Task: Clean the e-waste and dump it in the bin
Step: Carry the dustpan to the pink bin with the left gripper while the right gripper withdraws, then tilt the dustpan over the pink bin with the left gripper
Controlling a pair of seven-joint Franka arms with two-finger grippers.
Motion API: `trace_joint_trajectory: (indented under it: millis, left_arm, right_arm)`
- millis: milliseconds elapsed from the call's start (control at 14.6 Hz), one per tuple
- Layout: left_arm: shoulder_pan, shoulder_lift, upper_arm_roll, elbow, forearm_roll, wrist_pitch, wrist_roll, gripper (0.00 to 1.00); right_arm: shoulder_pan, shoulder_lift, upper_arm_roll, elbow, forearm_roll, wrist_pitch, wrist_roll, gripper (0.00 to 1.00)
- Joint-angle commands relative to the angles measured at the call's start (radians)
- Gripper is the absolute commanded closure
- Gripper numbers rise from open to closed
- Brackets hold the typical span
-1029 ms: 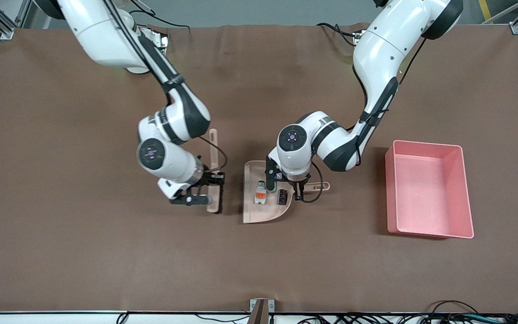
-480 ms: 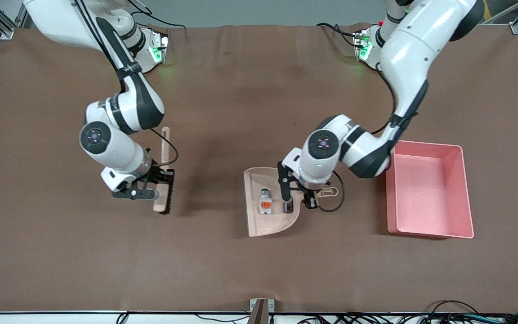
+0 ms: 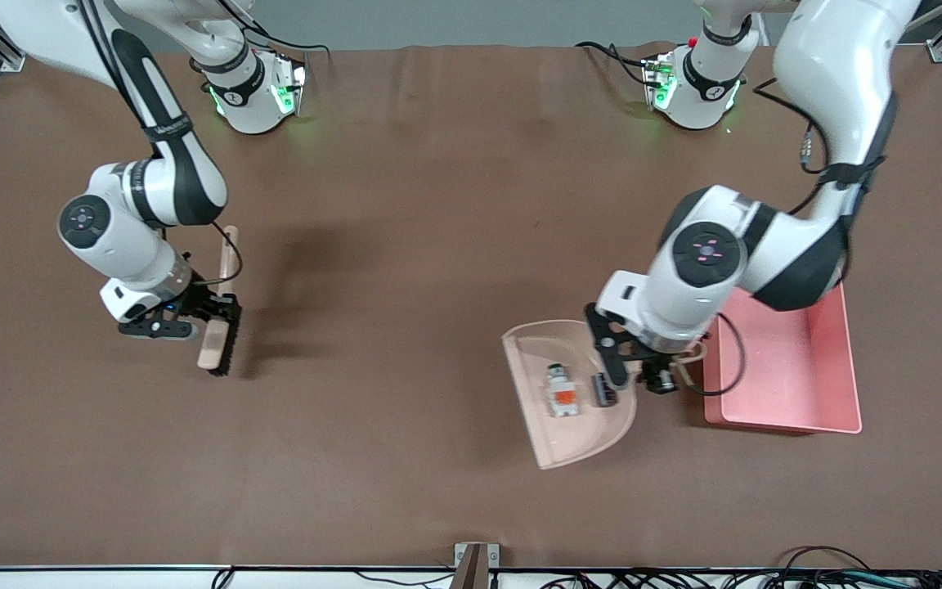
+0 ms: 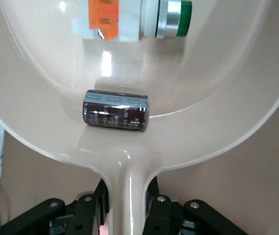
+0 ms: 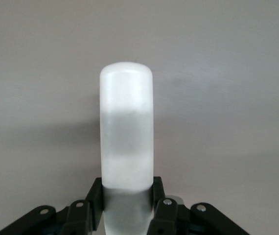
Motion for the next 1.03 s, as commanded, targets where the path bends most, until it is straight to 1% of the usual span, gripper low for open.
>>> trace_joint_trajectory:
  millis: [0,69,274,412,549,755,823,892,960]
  left_arm:
    - [0.120,-0.059,-0.010,-0.043,-0.009,-0.006,0.127,0.90]
    - [0.172,-0.065,-0.015,-0.050,-0.009,-0.006,0.173,0.90]
    - [0.265,-0.125,-0.033,-0.115,0.017,-0.004,0.242,0.90]
    - [0.356,-0.150,-0.036,-0.141,0.028,0.011,0.361,0.90]
    - [0.430,-0.154,-0.038,-0.141,0.029,0.011,0.467,0.91]
    - [0.533,-0.166,-0.036,-0.176,0.031,0.019,0.577,0.92]
    - [0.567,-0.166,-0.035,-0.195,0.044,0.020,0.597,0.92]
    - [0.591,-0.166,-0.035,-0.213,0.089,0.020,0.610,0.93]
    - [0.619,-0.168,-0.036,-0.242,0.157,0.032,0.611,0.93]
  right_arm:
    - [-0.107,-0.040,0.021,-0.066,-0.019,0.041,-0.070,1.00]
    - [-0.115,-0.039,0.021,-0.074,-0.019,0.044,-0.091,1.00]
    - [-0.167,-0.039,0.021,-0.101,-0.019,0.047,-0.145,1.00]
    - [-0.167,-0.040,0.023,-0.144,-0.016,0.084,-0.144,1.00]
    - [-0.167,-0.039,0.023,-0.192,-0.015,0.165,-0.142,1.00]
    - [-0.161,-0.037,0.023,-0.201,-0.007,0.185,-0.130,1.00]
    - [-0.161,-0.034,0.023,-0.201,-0.004,0.187,-0.130,1.00]
    - [-0.161,-0.028,0.023,-0.201,-0.004,0.188,-0.130,0.99]
    - [-0.161,-0.022,0.023,-0.201,-0.004,0.190,-0.130,0.98]
